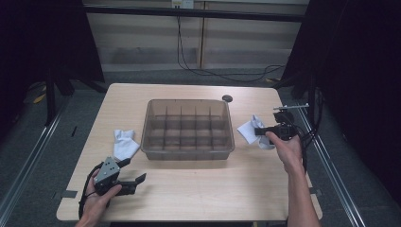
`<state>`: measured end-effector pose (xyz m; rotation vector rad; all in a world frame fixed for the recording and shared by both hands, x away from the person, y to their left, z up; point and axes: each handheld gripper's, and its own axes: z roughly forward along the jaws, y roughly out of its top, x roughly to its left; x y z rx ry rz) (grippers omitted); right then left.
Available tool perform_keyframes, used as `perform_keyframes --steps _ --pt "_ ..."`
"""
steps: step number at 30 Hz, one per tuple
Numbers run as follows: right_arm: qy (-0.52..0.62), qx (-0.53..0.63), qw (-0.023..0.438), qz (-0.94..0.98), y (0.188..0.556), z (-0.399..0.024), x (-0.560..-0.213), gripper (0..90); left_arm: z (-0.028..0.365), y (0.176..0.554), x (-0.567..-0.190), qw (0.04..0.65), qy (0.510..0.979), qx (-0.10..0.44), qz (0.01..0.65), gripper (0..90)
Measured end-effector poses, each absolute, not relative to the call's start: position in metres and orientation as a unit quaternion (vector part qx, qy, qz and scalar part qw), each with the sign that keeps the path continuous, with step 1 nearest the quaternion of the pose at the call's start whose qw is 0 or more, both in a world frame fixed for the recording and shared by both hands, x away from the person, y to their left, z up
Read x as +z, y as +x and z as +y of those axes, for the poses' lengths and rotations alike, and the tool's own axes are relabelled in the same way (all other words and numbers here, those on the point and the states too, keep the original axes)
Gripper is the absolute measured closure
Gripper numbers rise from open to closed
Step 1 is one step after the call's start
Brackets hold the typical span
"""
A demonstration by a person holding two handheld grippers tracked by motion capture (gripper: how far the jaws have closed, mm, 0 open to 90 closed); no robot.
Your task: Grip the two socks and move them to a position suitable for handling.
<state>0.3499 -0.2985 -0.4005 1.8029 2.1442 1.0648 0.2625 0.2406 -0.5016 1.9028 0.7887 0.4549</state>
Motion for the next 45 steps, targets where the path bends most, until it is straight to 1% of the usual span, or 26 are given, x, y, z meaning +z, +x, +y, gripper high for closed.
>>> perform_keyframes --steps 6,13,20,35,45 --pt "0.588 0.363 0.075 0.719 0.348 -0.287 -0.389 81.9 0.24 0.262 -0.502 0.494 0.785 0.189 0.322 16.8" --pt "0.564 0.387 0.067 0.727 0.339 -0.272 -0.373 81.9 0.241 0.262 -0.502 0.494 0.785 0.187 0.323 16.8" --pt "0.552 0.402 0.057 0.729 0.329 -0.266 -0.368 81.9 0.241 0.263 -0.502 0.493 0.785 0.186 0.327 16.7" --pt "0.532 0.405 0.04 0.743 0.303 -0.253 -0.377 81.9 0.241 0.262 -0.502 0.494 0.783 0.186 0.33 16.7" --pt "0.509 0.409 0.028 0.757 0.282 -0.231 -0.382 81.8 0.24 0.262 -0.502 0.493 0.783 0.186 0.33 16.7"
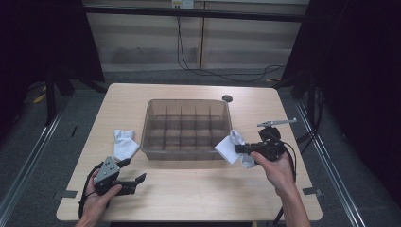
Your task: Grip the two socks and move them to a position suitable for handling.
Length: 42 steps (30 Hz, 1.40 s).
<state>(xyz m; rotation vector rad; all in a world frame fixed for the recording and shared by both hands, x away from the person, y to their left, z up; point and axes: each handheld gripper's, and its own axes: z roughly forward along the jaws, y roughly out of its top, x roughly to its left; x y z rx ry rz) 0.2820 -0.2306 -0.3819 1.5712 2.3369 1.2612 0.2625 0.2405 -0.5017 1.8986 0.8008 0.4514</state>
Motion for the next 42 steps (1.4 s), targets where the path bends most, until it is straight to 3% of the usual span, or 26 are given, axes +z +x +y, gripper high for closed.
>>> perform_keyframes --steps 11,35,42 --pt "0.496 0.404 0.008 0.769 0.268 -0.213 -0.397 81.7 0.24 0.263 -0.502 0.491 0.785 0.186 0.327 16.7" --pt "0.506 0.357 -0.024 0.785 0.26 -0.182 -0.472 78.9 0.24 0.263 -0.502 0.491 0.786 0.183 0.329 17.0" --pt "0.497 0.35 -0.018 0.794 0.261 -0.175 -0.479 67.9 0.24 0.263 -0.502 0.491 0.786 0.181 0.33 17.1"
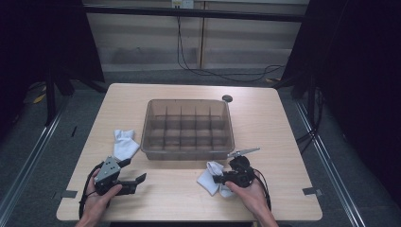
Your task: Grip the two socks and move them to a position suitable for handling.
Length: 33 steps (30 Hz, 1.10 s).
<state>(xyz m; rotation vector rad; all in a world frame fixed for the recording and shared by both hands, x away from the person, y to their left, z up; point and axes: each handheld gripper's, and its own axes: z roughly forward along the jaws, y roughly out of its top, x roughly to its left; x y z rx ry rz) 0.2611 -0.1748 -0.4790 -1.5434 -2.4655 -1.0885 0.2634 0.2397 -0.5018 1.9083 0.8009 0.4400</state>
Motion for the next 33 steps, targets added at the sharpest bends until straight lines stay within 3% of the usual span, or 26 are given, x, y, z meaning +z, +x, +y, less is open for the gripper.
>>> perform_keyframes --steps 2,3,5,9,14,23,33 --pt "-0.496 -0.352 0.017 -0.794 0.261 -0.174 -0.481 61.5 0.24 0.263 -0.502 0.491 0.786 0.181 0.33 17.1" --pt "-0.499 -0.351 0.016 -0.792 0.261 -0.174 -0.481 54.0 0.24 0.263 -0.502 0.49 0.786 0.18 0.331 17.2" --pt "-0.497 -0.352 0.015 -0.793 0.261 -0.174 -0.481 50.2 0.24 0.263 -0.502 0.491 0.786 0.179 0.33 17.2" --pt "-0.492 -0.368 -0.006 -0.789 0.259 -0.178 -0.476 27.5 0.24 0.263 -0.502 0.491 0.785 0.178 0.332 17.1" --pt "-0.493 -0.389 -0.028 -0.778 0.256 -0.186 -0.469 14.0 0.24 0.263 -0.502 0.49 0.786 0.178 0.333 17.1" --pt "-0.508 -0.423 -0.082 -0.745 0.243 -0.219 -0.457 14.3 0.241 0.265 -0.502 0.487 0.781 0.179 0.348 16.3" --pt "-0.527 -0.429 -0.206 -0.704 0.244 -0.251 -0.463 14.5 0.247 0.265 -0.5 0.48 0.773 0.18 0.373 16.1"
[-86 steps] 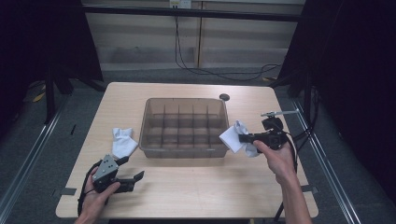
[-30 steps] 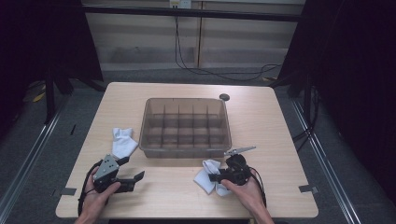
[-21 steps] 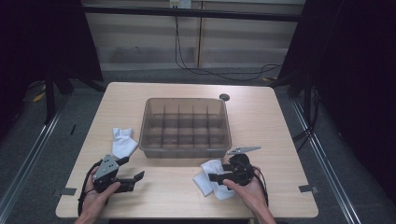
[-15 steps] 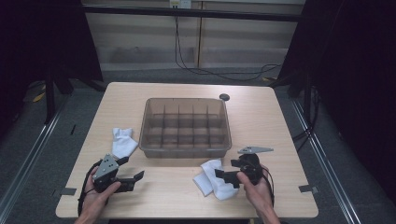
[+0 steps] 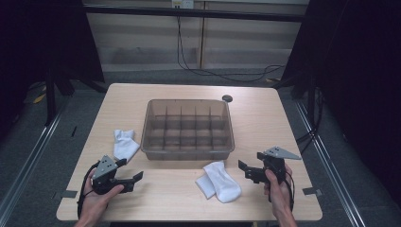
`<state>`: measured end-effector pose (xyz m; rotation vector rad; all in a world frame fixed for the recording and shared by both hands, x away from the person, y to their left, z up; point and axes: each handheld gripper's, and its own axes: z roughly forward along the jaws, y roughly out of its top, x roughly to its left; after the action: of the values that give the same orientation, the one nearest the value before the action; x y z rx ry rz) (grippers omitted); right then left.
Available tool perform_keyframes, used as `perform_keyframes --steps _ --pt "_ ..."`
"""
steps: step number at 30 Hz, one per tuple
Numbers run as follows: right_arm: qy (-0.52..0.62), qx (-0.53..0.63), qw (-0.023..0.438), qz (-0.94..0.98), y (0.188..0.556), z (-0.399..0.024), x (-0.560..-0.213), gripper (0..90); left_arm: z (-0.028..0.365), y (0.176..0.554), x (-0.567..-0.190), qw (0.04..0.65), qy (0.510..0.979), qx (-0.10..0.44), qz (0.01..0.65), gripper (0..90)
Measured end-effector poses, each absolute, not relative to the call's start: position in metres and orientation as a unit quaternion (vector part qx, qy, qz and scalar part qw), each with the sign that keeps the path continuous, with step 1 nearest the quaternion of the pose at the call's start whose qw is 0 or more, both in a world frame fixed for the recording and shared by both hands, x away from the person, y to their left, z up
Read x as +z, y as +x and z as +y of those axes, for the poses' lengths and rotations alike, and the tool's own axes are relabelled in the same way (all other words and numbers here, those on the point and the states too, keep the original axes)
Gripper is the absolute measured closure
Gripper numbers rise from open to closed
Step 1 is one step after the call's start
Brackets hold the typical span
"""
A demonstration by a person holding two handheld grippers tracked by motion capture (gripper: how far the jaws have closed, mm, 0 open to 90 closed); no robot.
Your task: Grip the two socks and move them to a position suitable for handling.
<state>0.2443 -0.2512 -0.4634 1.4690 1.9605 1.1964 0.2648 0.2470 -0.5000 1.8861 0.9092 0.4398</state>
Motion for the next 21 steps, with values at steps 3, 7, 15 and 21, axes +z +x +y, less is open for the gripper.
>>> perform_keyframes --steps 3,7,15,21 --pt "0.538 0.416 0.23 0.696 0.246 -0.263 -0.471 15.6 0.248 0.265 -0.498 0.48 0.773 0.183 0.373 16.1" --pt "0.548 0.407 0.248 0.688 0.244 -0.273 -0.49 15.4 0.249 0.266 -0.496 0.47 0.775 0.186 0.378 16.0" --pt "0.553 0.414 0.271 0.671 0.246 -0.28 -0.497 17.5 0.261 0.281 -0.481 0.455 0.777 0.173 0.398 16.7" --pt "0.554 0.412 0.279 0.667 0.251 -0.28 -0.502 18.1 0.276 0.298 -0.468 0.442 0.776 0.176 0.414 19.7"
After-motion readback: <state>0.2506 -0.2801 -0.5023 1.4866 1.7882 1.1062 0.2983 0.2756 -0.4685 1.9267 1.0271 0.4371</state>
